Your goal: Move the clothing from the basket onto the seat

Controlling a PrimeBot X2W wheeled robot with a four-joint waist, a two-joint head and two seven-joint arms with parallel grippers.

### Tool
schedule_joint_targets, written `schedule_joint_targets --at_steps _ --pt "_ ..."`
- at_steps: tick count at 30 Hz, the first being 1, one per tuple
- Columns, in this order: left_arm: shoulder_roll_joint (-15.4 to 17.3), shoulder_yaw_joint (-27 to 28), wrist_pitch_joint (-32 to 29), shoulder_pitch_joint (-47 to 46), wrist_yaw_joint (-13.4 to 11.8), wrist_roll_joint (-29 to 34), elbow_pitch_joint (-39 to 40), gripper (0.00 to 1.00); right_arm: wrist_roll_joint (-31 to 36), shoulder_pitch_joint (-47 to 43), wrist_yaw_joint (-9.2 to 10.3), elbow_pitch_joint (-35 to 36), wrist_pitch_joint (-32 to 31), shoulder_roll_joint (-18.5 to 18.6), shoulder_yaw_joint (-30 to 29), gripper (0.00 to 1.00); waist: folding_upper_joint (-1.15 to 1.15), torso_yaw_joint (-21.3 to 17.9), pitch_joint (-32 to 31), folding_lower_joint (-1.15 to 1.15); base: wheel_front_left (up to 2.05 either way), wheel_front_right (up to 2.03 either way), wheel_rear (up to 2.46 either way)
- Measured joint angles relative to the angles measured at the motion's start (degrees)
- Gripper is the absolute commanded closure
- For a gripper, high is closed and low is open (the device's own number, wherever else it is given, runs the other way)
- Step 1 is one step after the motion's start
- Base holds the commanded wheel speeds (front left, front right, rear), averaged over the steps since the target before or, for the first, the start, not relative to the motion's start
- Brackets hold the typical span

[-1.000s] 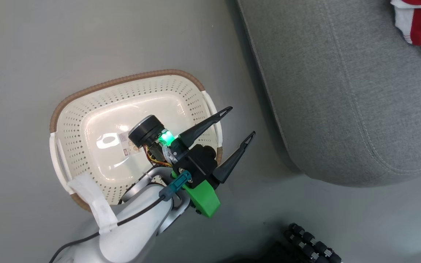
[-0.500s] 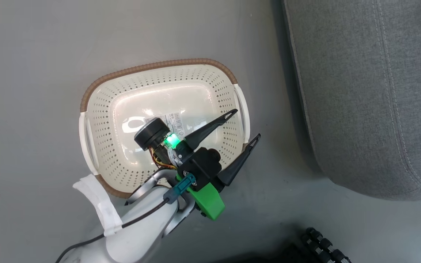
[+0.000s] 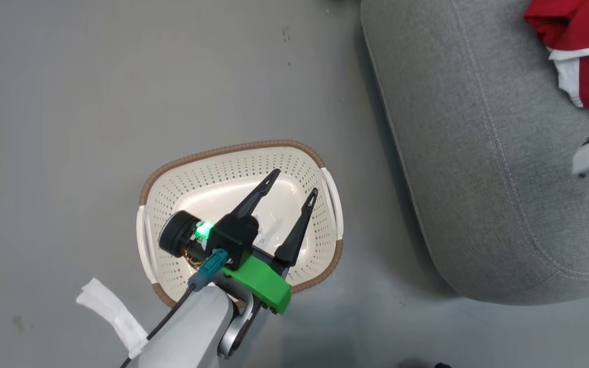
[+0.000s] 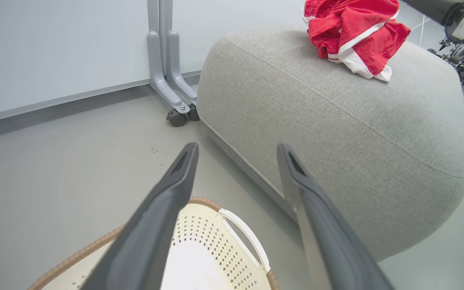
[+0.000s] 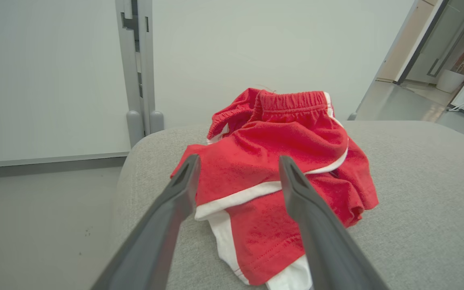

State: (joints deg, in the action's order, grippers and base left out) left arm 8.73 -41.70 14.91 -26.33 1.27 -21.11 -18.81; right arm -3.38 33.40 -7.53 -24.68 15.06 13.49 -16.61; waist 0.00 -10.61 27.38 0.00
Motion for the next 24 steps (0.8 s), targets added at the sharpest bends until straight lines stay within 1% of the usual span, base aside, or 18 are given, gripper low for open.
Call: schedule_joint_targets --at_steps 4,6,9,11,14,16,18,20,24 --pt "-1.71 6.86 0.14 5.03 -2.41 -1.18 1.93 0.00 -2.29 -7.93 0.00 3.39 0.00 -2.93 5.35 0.00 0.00 0.59 -4.70 0.00 0.00 0.00 0.00" --pt "-2.61 11.67 0.22 8.44 -3.05 -1.98 3.67 0.00 -3.52 -11.48 0.00 5.43 0.00 -4.20 8.77 0.00 0.00 1.06 -7.14 0.00 0.00 0.00 0.00" --pt "-3.93 18.16 0.21 13.47 -3.57 -1.93 5.69 0.00 -4.09 -16.10 0.00 8.58 0.00 -4.99 14.04 0.00 0.00 1.85 -10.53 0.00 0.00 0.00 0.00" --pt "-4.59 22.57 0.22 16.49 -3.55 -0.96 7.51 0.00 -5.11 -18.19 0.00 10.81 0.00 -5.93 16.15 0.00 0.00 2.42 -12.60 0.00 0.00 0.00 0.00" --pt "-5.48 28.52 0.22 20.59 -1.66 -0.67 10.94 0.00 -5.55 -20.18 0.00 13.81 0.00 -6.22 19.94 0.00 0.00 3.30 -15.51 0.00 0.00 0.00 0.00" --pt "-5.70 30.80 0.22 22.86 -0.42 0.49 12.11 0.00 -6.13 -21.79 0.00 14.80 0.00 -6.82 21.14 0.00 0.00 3.86 -17.24 0.00 0.00 0.00 0.00" --pt "-5.78 32.41 0.21 25.13 -0.20 1.30 13.40 0.00 -6.53 -23.82 0.01 15.66 0.00 -7.20 22.25 0.00 0.00 4.47 -19.07 0.00 0.00 0.00 0.00" --pt "-5.79 33.52 0.22 26.94 -1.01 0.56 15.30 0.00 -6.08 -25.71 0.00 16.30 0.00 -7.54 23.08 0.00 0.00 5.03 -20.85 0.00 0.00 0.00 0.00" --pt "-5.87 34.46 0.22 29.59 -2.46 2.74 18.39 0.00 -6.00 -29.57 0.00 18.94 0.00 -8.60 22.25 0.00 0.00 6.01 -23.89 0.00 0.00 0.00 0.00"
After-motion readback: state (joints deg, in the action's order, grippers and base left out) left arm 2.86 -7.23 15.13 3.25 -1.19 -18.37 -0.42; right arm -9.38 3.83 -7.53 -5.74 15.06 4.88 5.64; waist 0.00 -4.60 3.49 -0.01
